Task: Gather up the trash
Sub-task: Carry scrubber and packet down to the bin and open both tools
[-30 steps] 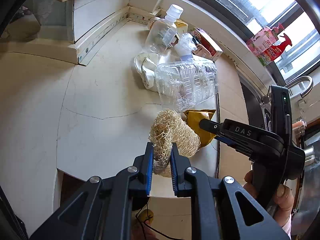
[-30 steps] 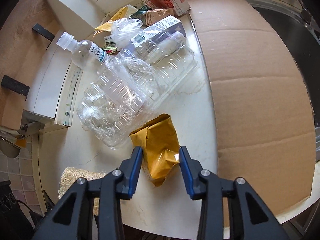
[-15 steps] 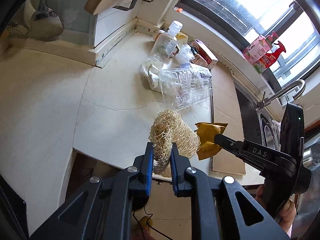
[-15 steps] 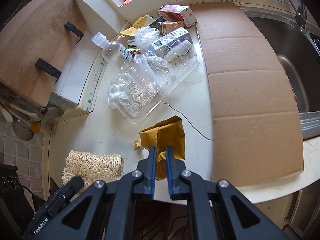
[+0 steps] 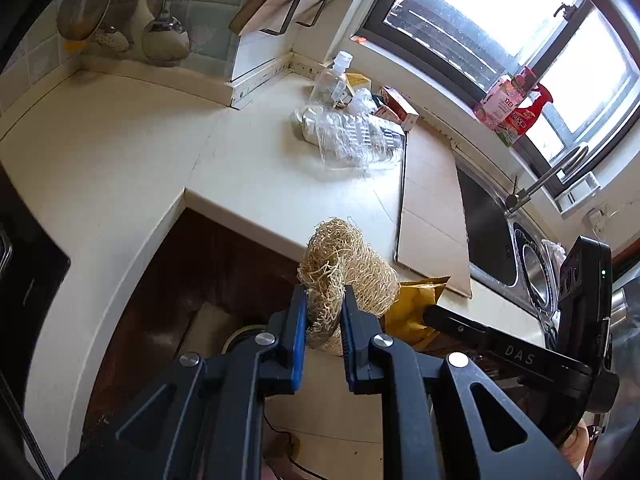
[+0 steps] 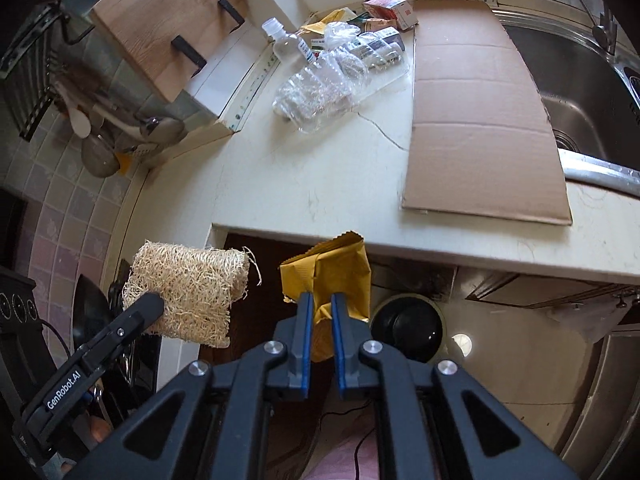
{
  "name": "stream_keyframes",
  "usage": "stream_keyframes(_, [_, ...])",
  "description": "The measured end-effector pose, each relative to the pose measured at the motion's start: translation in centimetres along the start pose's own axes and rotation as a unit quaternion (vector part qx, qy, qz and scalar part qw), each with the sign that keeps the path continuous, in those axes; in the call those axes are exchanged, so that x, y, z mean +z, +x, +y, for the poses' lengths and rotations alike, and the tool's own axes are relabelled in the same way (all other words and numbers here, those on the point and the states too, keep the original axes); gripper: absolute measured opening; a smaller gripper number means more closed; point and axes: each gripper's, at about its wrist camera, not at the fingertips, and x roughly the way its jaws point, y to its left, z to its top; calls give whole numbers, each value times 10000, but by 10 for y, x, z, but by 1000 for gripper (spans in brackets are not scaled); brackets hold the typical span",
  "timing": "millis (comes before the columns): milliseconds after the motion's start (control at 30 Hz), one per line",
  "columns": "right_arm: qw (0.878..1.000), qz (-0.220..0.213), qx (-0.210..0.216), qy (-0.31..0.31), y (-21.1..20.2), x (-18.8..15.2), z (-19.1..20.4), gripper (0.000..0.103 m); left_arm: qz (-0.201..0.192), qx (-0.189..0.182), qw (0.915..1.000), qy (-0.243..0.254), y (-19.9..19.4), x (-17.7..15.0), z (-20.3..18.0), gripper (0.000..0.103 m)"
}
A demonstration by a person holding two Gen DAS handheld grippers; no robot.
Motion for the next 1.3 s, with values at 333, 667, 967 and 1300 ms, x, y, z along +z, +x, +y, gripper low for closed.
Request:
stream_keyframes(333, [9971, 751, 9, -145, 45, -87, -37, 9, 546, 400, 9975, -208, 24, -109, 17, 13])
stream_keyframes(667, [9915, 1240, -212, 327, 136, -136, -89, 9, 1123, 955, 9885, -350, 94, -166, 67, 13])
stream_keyframes(967, [9886, 1372, -502, 364, 215, -142, -123, 9, 1417, 1084, 9839, -131, 185, -178, 91, 15])
stream_keyframes(1300, [9858, 1484, -517, 585, 299, -129, -156, 14, 1576, 1284, 9780, 474, 272, -158, 95, 29])
